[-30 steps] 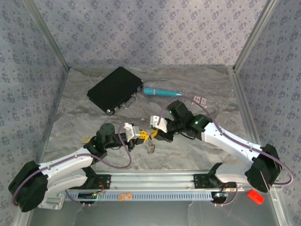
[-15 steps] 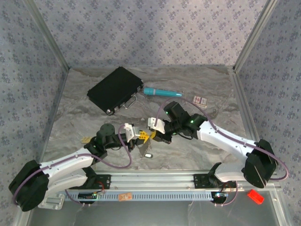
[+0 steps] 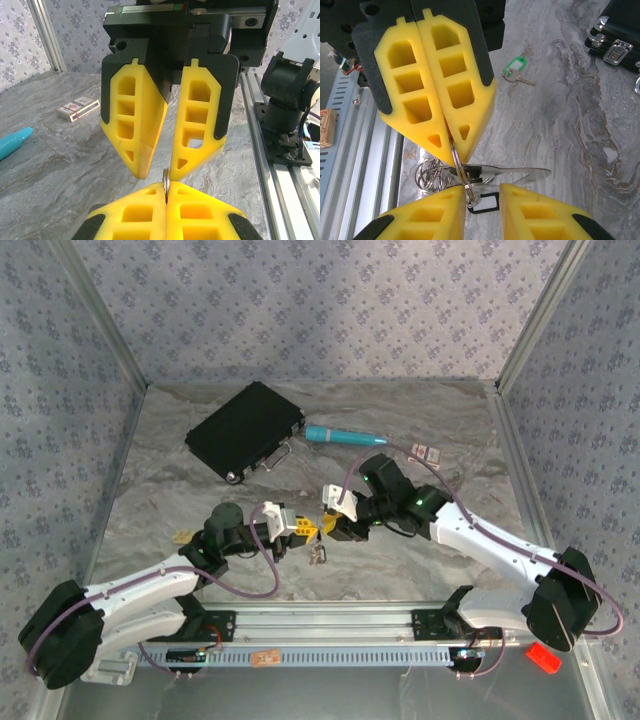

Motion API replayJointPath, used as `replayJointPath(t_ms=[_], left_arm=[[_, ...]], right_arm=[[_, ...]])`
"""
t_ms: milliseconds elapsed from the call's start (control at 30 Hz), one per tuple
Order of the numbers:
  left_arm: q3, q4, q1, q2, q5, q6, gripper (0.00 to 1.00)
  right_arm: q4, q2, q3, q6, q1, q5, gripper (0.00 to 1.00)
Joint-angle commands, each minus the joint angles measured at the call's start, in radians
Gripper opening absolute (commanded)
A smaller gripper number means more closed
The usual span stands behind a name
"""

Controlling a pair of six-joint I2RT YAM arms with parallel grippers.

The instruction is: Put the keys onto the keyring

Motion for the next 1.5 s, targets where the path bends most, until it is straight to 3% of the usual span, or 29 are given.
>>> replayJointPath(t_ms=[0,367,500,600,800,1033,1233,1367,1467], left_arm=[[0.008,0.060,-0.003,-0.010,0.024,-0.012,0.00],[0.008,0.056,-0.003,-0.010,0.010,-0.014,0.00],[0.017,0.008,-0.004,-0.021,-0.032,-0.004,0.21],[0.042,-0.089,-0.003,-0.027,-0.036,0.028,0.23],[0.068,-0.167,-0.003,-0.029,-0.031,0.060,0.21],[0.071,-0.160,-0.003,-0.022,-0.021,0.058,0.15],[0.072,-0.152,-0.003,-0.016,-0.014,0.059,0.14],[0.071,-0.145,-0.004,-0.021,-0.008,0.059,0.07],[0.061,-0.140,-0.004,-0.032,-0.012,0.062,0.01]], right_arm=[[0.037,-0.013,-0.006,0.020,-0.005,-0.046,0.25],[0.056,0.020,0.009,0.026,-0.002,-0.070,0.00],[0.000,0.020,0.041,-0.006,0.004,-0.039,0.00],[-0.081,0.027,0.078,-0.056,0.021,0.019,0.00],[-0.263,0.080,0.176,-0.159,0.070,0.151,0.00],[-0.310,0.112,0.235,-0.200,0.122,0.226,0.00],[-0.292,0.122,0.253,-0.199,0.138,0.209,0.00],[-0.262,0.113,0.237,-0.181,0.140,0.191,0.00],[-0.162,0.060,0.168,-0.132,0.112,0.170,0.19]])
